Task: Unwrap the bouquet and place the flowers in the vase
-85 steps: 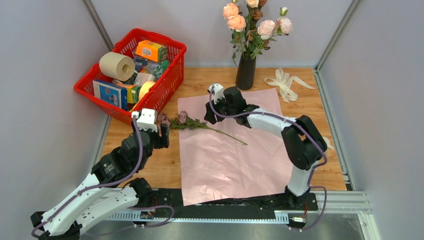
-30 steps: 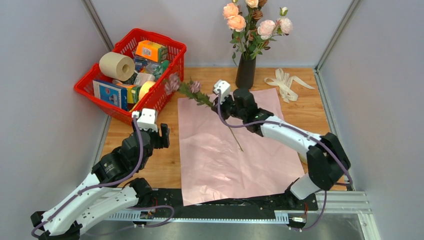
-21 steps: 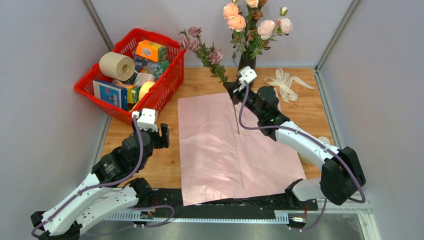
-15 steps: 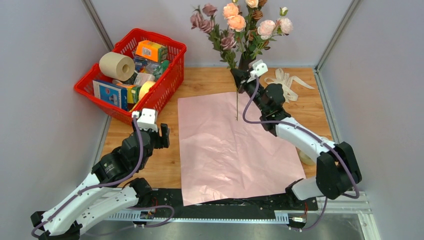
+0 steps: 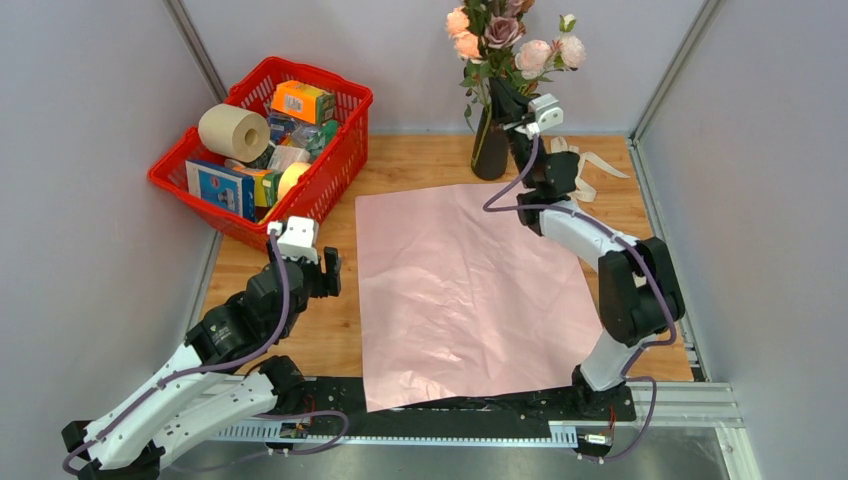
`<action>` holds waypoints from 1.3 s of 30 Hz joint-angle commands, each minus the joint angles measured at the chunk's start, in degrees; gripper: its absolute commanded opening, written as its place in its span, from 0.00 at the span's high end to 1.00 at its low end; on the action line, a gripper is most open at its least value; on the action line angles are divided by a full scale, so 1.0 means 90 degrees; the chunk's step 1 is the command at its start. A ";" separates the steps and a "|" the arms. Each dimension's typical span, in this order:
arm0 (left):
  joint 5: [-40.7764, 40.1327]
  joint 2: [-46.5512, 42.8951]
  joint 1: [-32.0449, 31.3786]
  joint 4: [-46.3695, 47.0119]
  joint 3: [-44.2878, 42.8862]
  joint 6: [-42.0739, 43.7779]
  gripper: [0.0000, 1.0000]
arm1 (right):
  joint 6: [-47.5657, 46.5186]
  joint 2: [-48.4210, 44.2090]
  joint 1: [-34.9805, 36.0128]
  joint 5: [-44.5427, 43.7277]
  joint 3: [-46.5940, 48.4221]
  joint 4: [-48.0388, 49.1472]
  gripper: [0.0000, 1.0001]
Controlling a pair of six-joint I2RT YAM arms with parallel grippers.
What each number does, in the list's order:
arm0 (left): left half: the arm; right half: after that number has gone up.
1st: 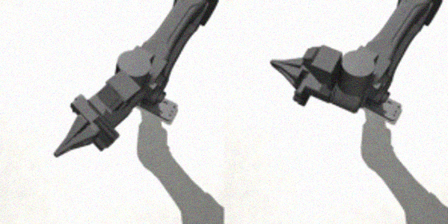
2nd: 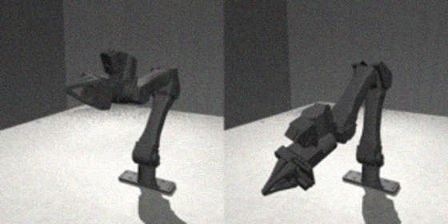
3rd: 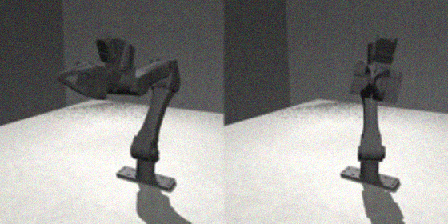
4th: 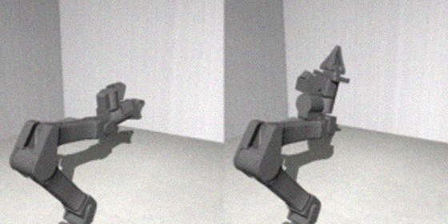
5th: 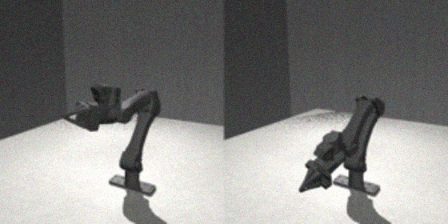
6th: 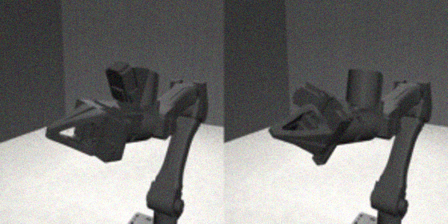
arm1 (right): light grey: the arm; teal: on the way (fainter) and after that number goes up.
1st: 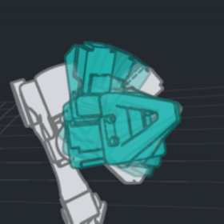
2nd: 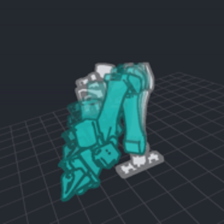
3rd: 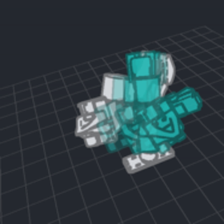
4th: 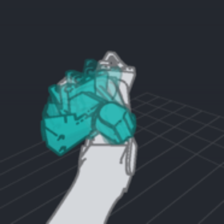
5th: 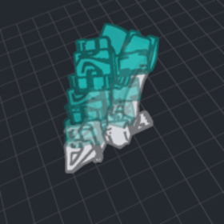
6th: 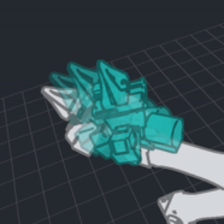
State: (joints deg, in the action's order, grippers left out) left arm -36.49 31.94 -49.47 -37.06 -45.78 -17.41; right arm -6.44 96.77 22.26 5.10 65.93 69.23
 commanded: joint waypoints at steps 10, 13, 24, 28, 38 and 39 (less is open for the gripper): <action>-0.0067 -0.0014 0.0009 0.0133 -0.0089 0.0069 0.24 | -0.0534 0.1434 -0.0530 0.0458 0.2233 0.1077 1.00; -0.0086 -0.0004 0.0018 0.0133 -0.0089 0.0079 0.24 | -0.0885 0.1805 -0.0569 0.0546 0.2624 0.1077 1.00; -0.0164 0.0103 0.0009 0.0123 -0.0089 0.0069 0.24 | -0.1042 0.2772 -0.0872 0.0741 0.3514 0.0852 1.00; -0.0174 0.0142 0.0009 0.0123 -0.0089 0.0069 0.24 | -0.1131 0.2968 -0.0921 0.0800 0.3476 0.0813 1.00; -0.0174 0.0191 0.0009 0.0104 -0.0109 0.0060 0.24 | -0.0712 0.2773 -0.0911 0.0614 0.2587 0.0795 1.00; -0.0174 0.0181 0.0009 0.0114 -0.0109 0.0059 0.24 | -0.0624 0.2763 -0.0921 0.0673 0.2509 0.0678 1.00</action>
State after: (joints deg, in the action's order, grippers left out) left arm -37.43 33.71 -49.47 -37.06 -45.78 -17.41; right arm -15.20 123.46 14.04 10.92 90.91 74.87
